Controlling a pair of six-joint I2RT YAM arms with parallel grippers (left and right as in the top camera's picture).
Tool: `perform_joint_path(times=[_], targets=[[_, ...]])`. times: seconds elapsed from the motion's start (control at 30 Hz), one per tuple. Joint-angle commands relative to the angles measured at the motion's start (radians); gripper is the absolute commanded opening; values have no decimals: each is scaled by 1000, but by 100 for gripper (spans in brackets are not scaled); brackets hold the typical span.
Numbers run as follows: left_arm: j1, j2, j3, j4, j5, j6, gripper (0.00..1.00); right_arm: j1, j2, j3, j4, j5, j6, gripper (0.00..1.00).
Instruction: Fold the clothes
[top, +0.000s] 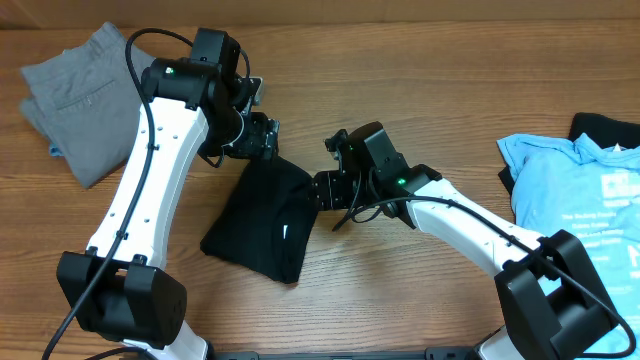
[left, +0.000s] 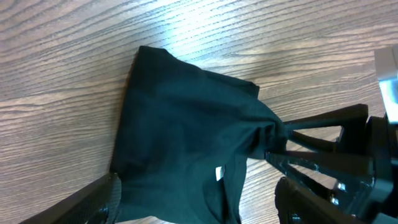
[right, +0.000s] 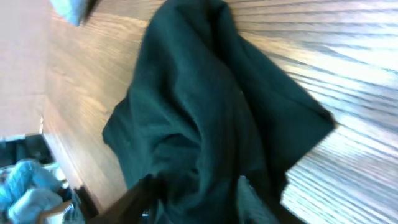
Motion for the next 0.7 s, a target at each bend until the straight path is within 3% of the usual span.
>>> perform_joint_path(times=[0.0,0.13,0.33,0.53,0.67], targets=[[5,1,2,-6,-24,27,82,-3,2,4,14,-53,6,52],[5,2,-8,-2,-24,27,82,-4,2,4,23,-48,59,49],[5,4,-8,-4,-27,27,82,-4,2,4,-37,45,106,15],[5,4,-9,-21,-35,30,82,-54,2,4,-108,113,103,8],[5,4,-9,-29,-35,30,82,-97,2,4,-100,153,98,13]])
